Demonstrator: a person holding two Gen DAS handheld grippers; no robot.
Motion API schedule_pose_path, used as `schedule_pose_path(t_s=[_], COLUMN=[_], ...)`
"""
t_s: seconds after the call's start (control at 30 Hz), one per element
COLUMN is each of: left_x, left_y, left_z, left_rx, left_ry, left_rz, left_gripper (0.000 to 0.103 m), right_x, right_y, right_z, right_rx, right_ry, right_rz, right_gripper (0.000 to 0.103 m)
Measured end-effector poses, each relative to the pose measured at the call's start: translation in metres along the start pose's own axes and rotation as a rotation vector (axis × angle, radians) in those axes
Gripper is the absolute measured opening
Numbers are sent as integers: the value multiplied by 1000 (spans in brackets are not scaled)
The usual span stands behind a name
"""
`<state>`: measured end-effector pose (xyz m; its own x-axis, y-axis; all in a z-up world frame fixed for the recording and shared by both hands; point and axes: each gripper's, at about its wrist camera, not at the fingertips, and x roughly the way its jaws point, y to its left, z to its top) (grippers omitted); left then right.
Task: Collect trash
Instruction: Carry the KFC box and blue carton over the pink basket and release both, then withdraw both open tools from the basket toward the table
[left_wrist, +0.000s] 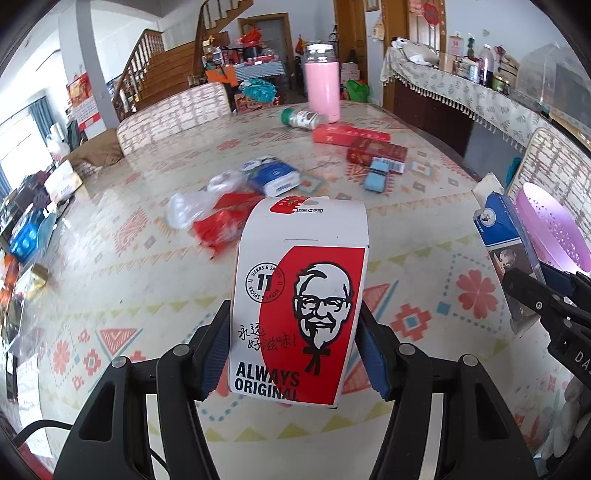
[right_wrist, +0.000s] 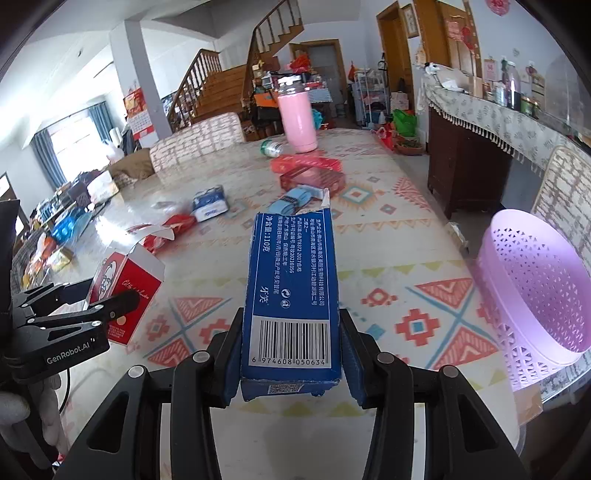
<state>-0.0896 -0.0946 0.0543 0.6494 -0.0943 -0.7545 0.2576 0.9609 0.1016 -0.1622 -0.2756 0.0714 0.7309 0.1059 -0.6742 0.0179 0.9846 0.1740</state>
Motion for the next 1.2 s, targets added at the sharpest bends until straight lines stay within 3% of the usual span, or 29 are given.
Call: schedule_pose_path(t_s=[0.33,0.63,0.77,1.03,1.13,1.2], left_x=[-4,5,14,44,45,44], left_y=[-67,-168,-215,-277,-282,-279], left_z=[43,102,120,146,150,150], left_rx=[94,189,236,231,225,219], left_ry=[-16,16,41,116,106,96], left_rz=[-209,-461,-530,-675,-684,-696], left_gripper=[62,62,62,66,78,79], right_x=[-33,-78,-84,-70,-65,-66], right_y=[-70,-177,-209,-246,-255,-255], right_z=[6,6,9,13,12,10], right_rx=[103,250,278,307,330,336], right_ry=[-80,-144,-143,-116,-109,-115], right_rz=[-75,-267,-330,-346,-343,-339], right_gripper=[49,49,49,51,64,66])
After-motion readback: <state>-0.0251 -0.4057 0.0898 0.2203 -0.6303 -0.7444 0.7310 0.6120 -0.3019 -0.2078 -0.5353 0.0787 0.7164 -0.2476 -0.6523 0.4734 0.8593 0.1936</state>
